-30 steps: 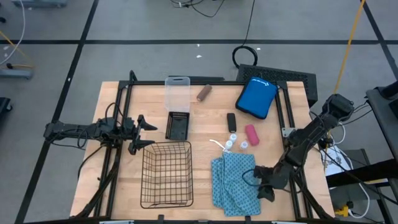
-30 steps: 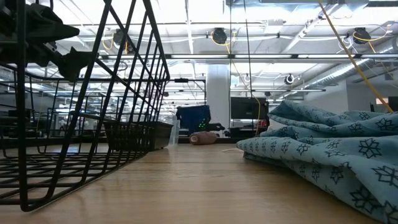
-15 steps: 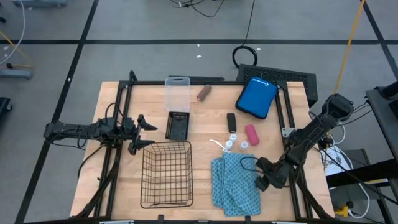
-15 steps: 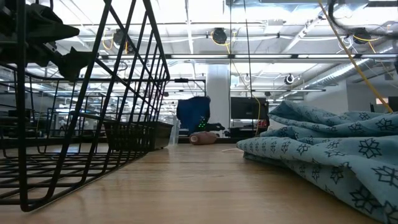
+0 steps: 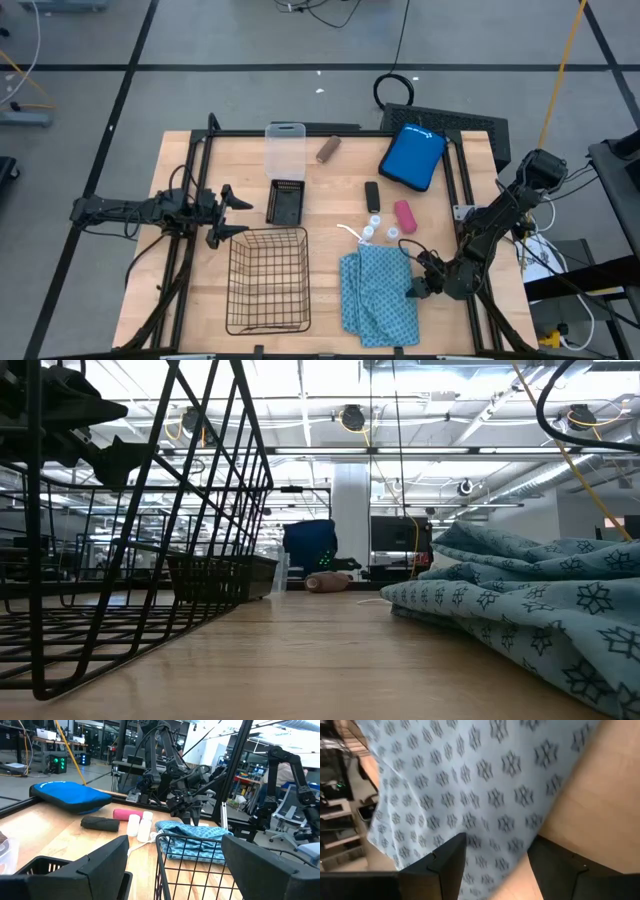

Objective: Pick & place medical supplies in basket/bin
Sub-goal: Put the blue patient gown into the black wire basket

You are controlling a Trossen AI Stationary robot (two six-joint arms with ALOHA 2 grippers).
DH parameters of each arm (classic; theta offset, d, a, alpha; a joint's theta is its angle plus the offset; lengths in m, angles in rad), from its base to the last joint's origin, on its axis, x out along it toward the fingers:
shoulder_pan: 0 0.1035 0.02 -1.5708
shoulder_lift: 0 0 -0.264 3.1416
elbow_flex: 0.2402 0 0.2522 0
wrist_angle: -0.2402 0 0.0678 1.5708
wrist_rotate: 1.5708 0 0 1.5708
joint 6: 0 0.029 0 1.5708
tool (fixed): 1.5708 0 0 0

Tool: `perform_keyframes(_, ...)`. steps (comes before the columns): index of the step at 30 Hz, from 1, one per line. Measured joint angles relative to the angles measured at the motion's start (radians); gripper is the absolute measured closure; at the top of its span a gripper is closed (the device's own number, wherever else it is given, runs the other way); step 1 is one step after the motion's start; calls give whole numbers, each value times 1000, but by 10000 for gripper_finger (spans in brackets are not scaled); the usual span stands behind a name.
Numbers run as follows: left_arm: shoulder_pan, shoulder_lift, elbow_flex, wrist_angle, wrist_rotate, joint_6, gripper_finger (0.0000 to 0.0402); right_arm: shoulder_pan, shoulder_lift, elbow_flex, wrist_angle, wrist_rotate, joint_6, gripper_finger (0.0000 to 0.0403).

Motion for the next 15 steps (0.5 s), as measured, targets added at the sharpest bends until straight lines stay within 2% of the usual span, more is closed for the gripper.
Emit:
perform_keyframes(5, 0, 0, 0, 0, 0, 0, 75, -2, 0, -33, 26, 94, -26, 202)
perform_keyframes(10, 0, 0, 0, 0, 0, 0, 75, -7, 27, -83, 170, 255, -88, 202)
perform_keyframes(15, 0, 0, 0, 0, 0, 0, 75, -31, 87, -98, 292, 269, -207, 204)
